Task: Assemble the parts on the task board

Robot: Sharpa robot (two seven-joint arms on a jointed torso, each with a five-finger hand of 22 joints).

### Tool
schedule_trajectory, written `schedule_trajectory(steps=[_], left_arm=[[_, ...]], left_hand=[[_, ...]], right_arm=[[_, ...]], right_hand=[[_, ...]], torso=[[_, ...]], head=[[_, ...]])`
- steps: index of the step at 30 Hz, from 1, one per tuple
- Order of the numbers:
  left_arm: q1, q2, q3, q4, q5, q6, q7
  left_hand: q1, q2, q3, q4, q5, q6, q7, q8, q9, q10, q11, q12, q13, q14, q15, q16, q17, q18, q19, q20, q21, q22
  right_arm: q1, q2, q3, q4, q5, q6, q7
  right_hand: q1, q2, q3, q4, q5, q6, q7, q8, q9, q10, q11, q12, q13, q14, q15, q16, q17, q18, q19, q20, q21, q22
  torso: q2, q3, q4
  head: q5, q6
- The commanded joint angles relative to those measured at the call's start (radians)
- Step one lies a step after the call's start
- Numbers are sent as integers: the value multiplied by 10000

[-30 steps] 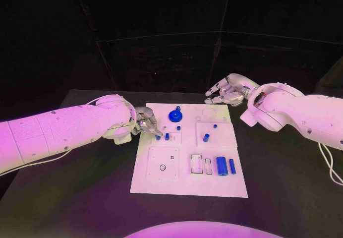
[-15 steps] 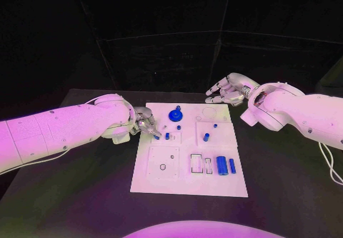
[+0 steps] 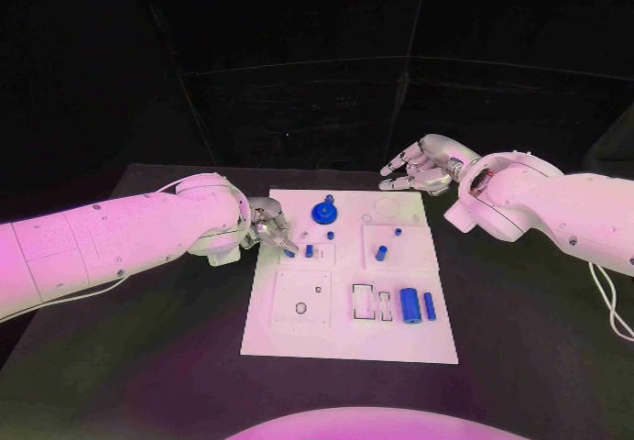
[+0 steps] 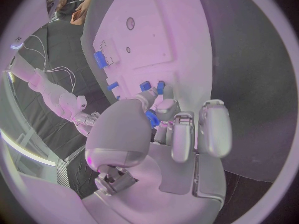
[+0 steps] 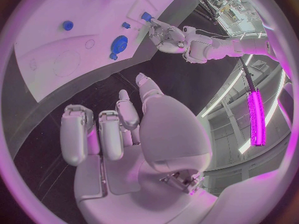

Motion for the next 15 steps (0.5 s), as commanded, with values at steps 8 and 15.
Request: schedule_trajectory(steps=[8, 15], left_arm=[[6, 67, -4, -10, -99, 305, -79], [8, 145, -4, -92, -99, 260, -163]], left_hand=[[-434, -327, 1064, -868, 65, 233, -134, 129, 25, 240, -60, 190, 217, 1020, -92, 31, 2634, -80, 143, -89, 11, 105], [-786, -403, 976, -713, 65, 367, -187, 185, 34, 283, -106, 223, 255, 1020, -133, 31, 2634, -86, 162, -118, 37, 147]], right_arm=[[20, -12, 8, 32, -16, 45, 58], [20, -15, 8, 41, -16, 35, 54]], right_hand=[[-74, 46, -35, 23, 65, -10, -10, 53, 1, 25, 9, 12, 5, 725, -9, -56, 1341, 71, -38, -17, -34, 0], [-74, 46, -35, 23, 65, -10, -10, 53, 1, 25, 9, 12, 5, 725, -9, -56, 1341, 71, -38, -17, -34, 0]], torso=[[4, 2, -4], [2, 0, -2]], head=[[-16, -29], [-23, -41]])
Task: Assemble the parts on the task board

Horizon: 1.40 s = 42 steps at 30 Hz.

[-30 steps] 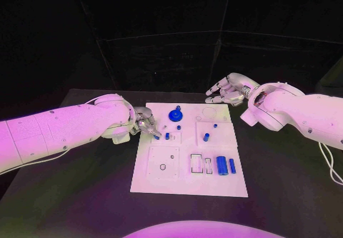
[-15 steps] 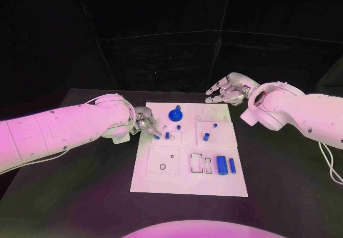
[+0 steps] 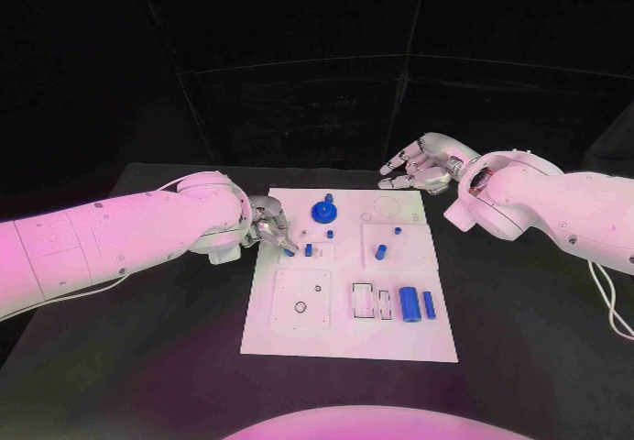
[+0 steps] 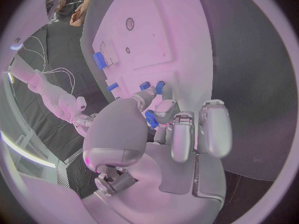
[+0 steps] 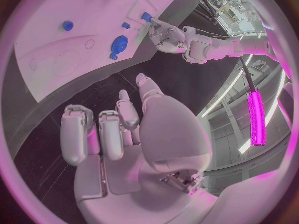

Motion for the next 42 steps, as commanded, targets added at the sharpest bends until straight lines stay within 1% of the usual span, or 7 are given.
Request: schedule_trajectory(steps=[1, 10, 27, 31, 34, 37, 42], left_arm=[[-1, 66, -6, -36, -36, 133, -111], [2, 185, -6, -198, -32, 131, -173], [4, 317, -10, -378, -28, 338, -278], [4, 310, -10, -402, -28, 297, -312], [4, 295, -10, -407, -28, 218, -328], [3, 268, -10, -395, -29, 71, -322], [2, 213, -8, -361, -23, -399, -215]], left_hand=[[-179, 5, 166, -77, 22, 96, -10, 52, -1, 76, -8, 71, 19, 1057, -103, 31, 2634, -86, 164, -53, 40, 153], [-690, 103, 21, 260, 21, 163, -32, 107, 17, 113, -29, 108, 68, 1057, -128, 31, 2634, -100, 190, -81, 78, 214], [-1013, 50, -151, 422, 20, 219, -58, 165, 40, 174, -49, 180, 168, 1057, -147, 31, 2634, -118, 220, -100, 135, 293], [-1266, -100, -371, 541, 18, 270, -50, 202, 54, 191, -43, 192, 181, 1057, -149, 31, 2634, -121, 227, -107, 145, 311], [-1723, -358, -869, 785, 11, 330, -22, 243, 70, 192, -18, 188, 167, 1057, -134, 31, 2634, -122, 228, -103, 139, 312], [-2019, -487, -1339, 984, 13, 326, -19, 248, 71, 172, -16, 167, 136, 1057, -135, 31, 2634, -120, 225, -101, 127, 307], [-2297, -569, -2138, 1307, 17, 245, -27, 213, 56, 53, -32, 39, -33, 1057, -147, 31, 2634, -103, 205, -114, 61, 251]], right_arm=[[20, -6, 8, 29, -16, 34, 54], [21, -9, 8, 45, -16, 53, 45], [21, -17, 8, 62, -16, 47, 42], [21, -19, 8, 63, -16, 28, 47], [21, -22, 8, 63, -16, 14, 50], [21, -25, 8, 62, -16, -3, 53], [21, -23, 8, 54, -16, -16, 57]], right_hand=[[-74, 46, -35, 23, 65, -10, -10, 53, 1, 25, 9, 12, 5, 725, -9, -56, 1343, 71, -39, -17, -34, 0], [-74, 46, -35, 23, 65, -10, -10, 53, 1, 25, 9, 12, 5, 725, -9, -56, 1343, 71, -39, -17, -34, 0], [-87, 44, -61, 38, 60, -17, -9, 56, 2, 11, 10, -6, -14, 721, -8, -72, 1320, 76, -49, -18, -48, -26], [-87, 44, -61, 38, 60, -17, -9, 56, 2, 11, 10, -6, -14, 721, -8, -72, 1320, 76, -49, -18, -48, -26], [-102, 37, -74, 47, 49, -21, -8, 56, 2, -2, 12, -26, -32, 718, -8, -81, 1308, 79, -55, -18, -56, -42], [-115, 30, -85, 54, 35, -27, -6, 54, 1, -6, 13, -32, -38, 718, -7, -81, 1308, 81, -59, -18, -61, -51], [-130, 24, -100, 64, 12, -36, -5, 50, 0, -10, 15, -36, -42, 717, -6, -84, 1305, 82, -62, -18, -65, -58]], torso=[[0, 0, -3], [3, 7, -29], [-10, -4, 6], [-6, -8, 5], [-5, -11, 3], [3, -11, 5], [-2, -13, 6]], head=[[-10, -1], [-29, 5], [-91, -4], [-84, -11], [-86, -12], [-89, -10], [-99, -16]])
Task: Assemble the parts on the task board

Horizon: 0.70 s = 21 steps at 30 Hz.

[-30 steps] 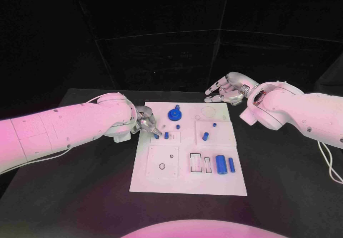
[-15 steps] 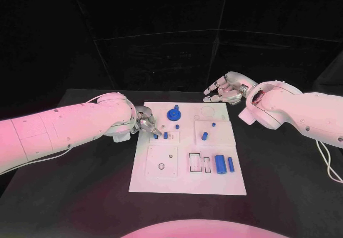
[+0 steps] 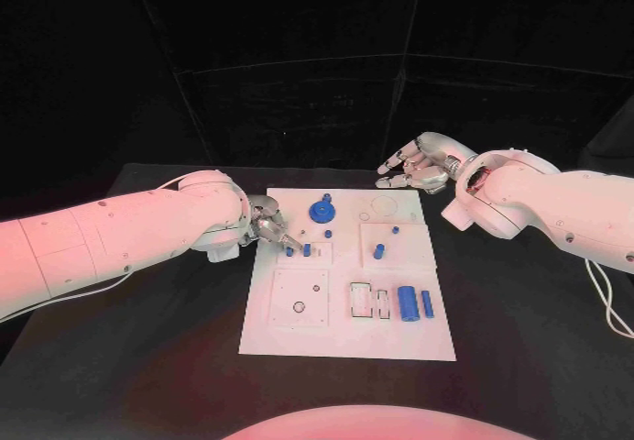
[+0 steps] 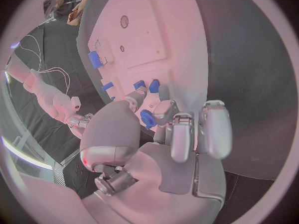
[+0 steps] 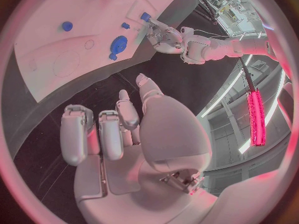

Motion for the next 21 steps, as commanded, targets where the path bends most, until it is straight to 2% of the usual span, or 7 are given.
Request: schedule_trajectory(steps=[1, 9, 13, 14, 17, 20, 21], left_arm=[[8, -31, 8, 34, -16, -571, 75], [7, -231, 15, 157, 276, -1355, 491], [15, -391, 23, 257, 802, -1943, 1204], [18, -415, 23, 267, 950, -2069, 1441], [33, -443, 24, 266, 1519, -2362, 2445], [42, -371, 20, 242, 1839, -2553, 3676], [44, -321, 16, 226, 1891, -2638, 4075]], left_hand=[[-66, 30, -341, 125, 8, -87, 23, -27, -14, -186, -22, -210, -229, 1056, -75, 31, 2634, -97, 199, -47, -42, 231], [308, 322, -1264, 451, 8, -468, 158, -188, -75, -839, 97, -960, -1241, 1056, 6, 31, 2634, -61, 143, 10, -215, 78], [655, 544, -1710, 636, -9, -1018, 395, -576, -299, -1750, 309, -1996, -2592, 1043, 175, 3, 2588, 72, -106, 129, -813, -525], [833, 567, -1805, 628, 4, -1138, 459, -664, -361, -2171, 390, -2461, -3186, 974, 212, -144, 2350, 168, -289, 179, -1238, -956], [1646, 722, -1882, 397, 35, -1588, 731, -935, -555, -2987, 638, -3088, -3680, 502, 431, -1050, 1036, 531, -1119, 350, -2990, -2658], [2955, 944, -1696, -191, 70, -2065, 1108, -1352, -930, -3975, 960, -3917, -4245, -97, 695, -2044, -230, 665, -1517, 572, -3843, -3408], [3413, 993, -1534, -439, 66, -2107, 1096, -1447, -1030, -4188, 974, -4143, -4411, -366, 731, -2468, -764, 751, -1733, 620, -4286, -3822]], right_arm=[[20, -2, 8, 14, -16, -17, 63], [20, 12, 8, -17, -16, -37, 79], [20, 20, 8, -40, -16, -57, 92], [20, 22, 8, -44, -16, -58, 94], [20, 25, 8, -55, -16, -60, 97], [20, 30, 8, -63, -15, -63, 102], [20, 32, 8, -66, -15, -65, 104]], right_hand=[[-76, -30, -48, 12, 12, -36, -5, 50, -1, -10, 15, -36, -14, 717, -6, -47, 1307, 83, -62, -18, -65, -9], [-83, -33, -56, 17, -2, -42, -4, 48, -1, -15, 17, -43, -20, 713, -6, -60, 1288, 85, -67, -17, -71, -21], [-87, -36, -62, 19, -15, -50, -3, 45, -3, -24, 18, -58, -34, 709, -5, -69, 1275, 90, -77, -17, -83, -44], [-87, -36, -62, 19, -15, -50, -3, 45, -3, -24, 18, -58, -34, 709, -5, -69, 1275, 90, -77, -17, -83, -44], [-87, -36, -62, 19, -15, -50, -3, 45, -3, -24, 18, -58, -34, 709, -5, -69, 1275, 90, -77, -17, -83, -44], [-87, -36, -62, 19, -15, -50, -3, 45, -3, -24, 18, -58, -34, 709, -5, -69, 1275, 90, -77, -17, -83, -44], [-87, -36, -62, 19, -15, -50, -3, 45, -3, -24, 18, -58, -34, 709, -5, -69, 1275, 90, -77, -17, -83, -44]], torso=[[3, -4, 2], [-2, 0, 5], [-2, -2, 12], [-3, -1, 11], [-3, 7, 5], [4, 8, 3], [6, 9, -1]], head=[[-14, -9], [-22, -17], [-46, -16], [-49, -13], [-58, 4], [-82, 39], [-88, 51]])
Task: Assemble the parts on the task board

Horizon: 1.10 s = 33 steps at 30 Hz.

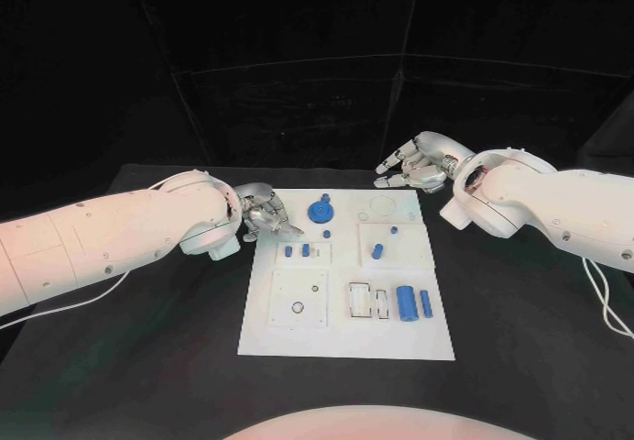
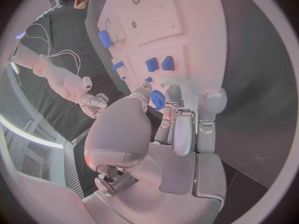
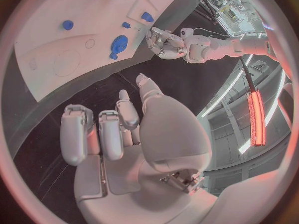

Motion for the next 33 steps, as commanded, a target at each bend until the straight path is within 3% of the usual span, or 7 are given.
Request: schedule_trajectory(steps=[1, 4, 7, 14, 17, 25, 33], left_arm=[[26, 157, 0, -24, 819, -855, 2551], [20, 389, -66, -127, -24, -1334, 3574], [9, 616, -132, -284, -927, -1634, 4096], [-19, 1037, -337, -627, -2849, -1490, 4144], [-49, 1254, -430, -842, -3530, -1291, 3975], [-156, 1681, -487, -1321, -4299, -820, 3667], [-181, 2116, -491, -1884, -4685, -752, 3541]], left_hand=[[896, 121, 316, -460, 36, -102, 106, -257, -268, -574, 136, -609, -445, -638, 91, -1020, -1109, 324, -600, 122, -1152, -1055], [1690, -56, 795, -983, 8, -70, 317, -948, -912, -1200, 429, -1669, -1375, -1956, 340, -2756, -3071, 528, -1491, 377, -2668, -2285], [1853, -350, 1071, -1294, -10, 376, 294, -1582, -1567, -976, 416, -2212, -2180, -2056, 386, -2968, -3499, 594, -1407, 466, -2925, -2485], [1794, -640, 1189, -1598, -3, 770, 277, -2076, -2098, -924, 457, -2591, -2856, -1467, 382, -2218, -2918, 584, -1061, 462, -2897, -2520], [1711, -684, 1208, -1678, 3, 954, 233, -2207, -2269, -888, 423, -2651, -3078, -928, 353, -1502, -2214, 422, -458, 435, -1911, -1646], [1577, -730, 1530, -1936, 6, 1520, 123, -2729, -2768, -777, 422, -3314, -3988, -368, 322, -797, -1728, 120, 380, 390, -204, -50], [1488, -709, 1763, -2090, 10, 1817, 103, -3084, -3046, -605, 432, -3677, -4508, -143, 314, -553, -1636, 26, 633, 381, 349, 488]], right_arm=[[20, 12, 8, -1, -15, -58, 93], [20, 29, 8, -11, -12, -64, 107], [20, 48, 8, -19, -6, -70, 120], [20, 92, 8, -20, 11, -86, 145], [20, 103, 8, -12, 13, -82, 146], [20, 118, 8, 5, 15, -79, 145], [20, 145, 8, 14, 15, -80, 129]], right_hand=[[-88, -36, -62, 19, -15, -50, -3, 45, -2, -24, 18, -57, -10, 709, -5, -69, 1276, 90, -77, -17, -45, -9], [-91, -38, -69, 22, -23, -63, 0, 39, -4, -37, 20, -75, -25, 708, -4, -73, 1270, 90, -77, -16, -46, -10], [-91, -38, -69, 22, -23, -63, 0, 39, -4, -37, 20, -75, -25, 708, -4, -73, 1270, 90, -77, -16, -46, -10], [-81, -32, -67, 19, -15, -69, 1, 37, -5, -64, 19, -117, -63, 706, -3, -78, 1264, 92, -82, -16, -52, -21], [-79, -31, -66, 19, -13, -70, 1, 37, -5, -84, 19, -151, -93, 705, -3, -81, 1259, 93, -83, -15, -53, -23], [-79, -31, -66, 19, -13, -70, 1, 37, -5, -84, 19, -151, -93, 705, -3, -81, 1259, 93, -83, -15, -53, -23], [-79, -31, -66, 19, -13, -70, 1, 37, -5, -84, 19, -151, -93, 705, -3, -81, 1259, 93, -83, -15, -53, -23]], torso=[[5, 6, -10], [9, 3, -3], [11, 1, -15], [11, 7, -11], [12, 5, -12], [11, -1, -21], [15, -3, -17]], head=[[-22, 35], [-63, 50], [-81, 68], [-117, 119], [-117, 153], [-125, 149], [-156, 106]])
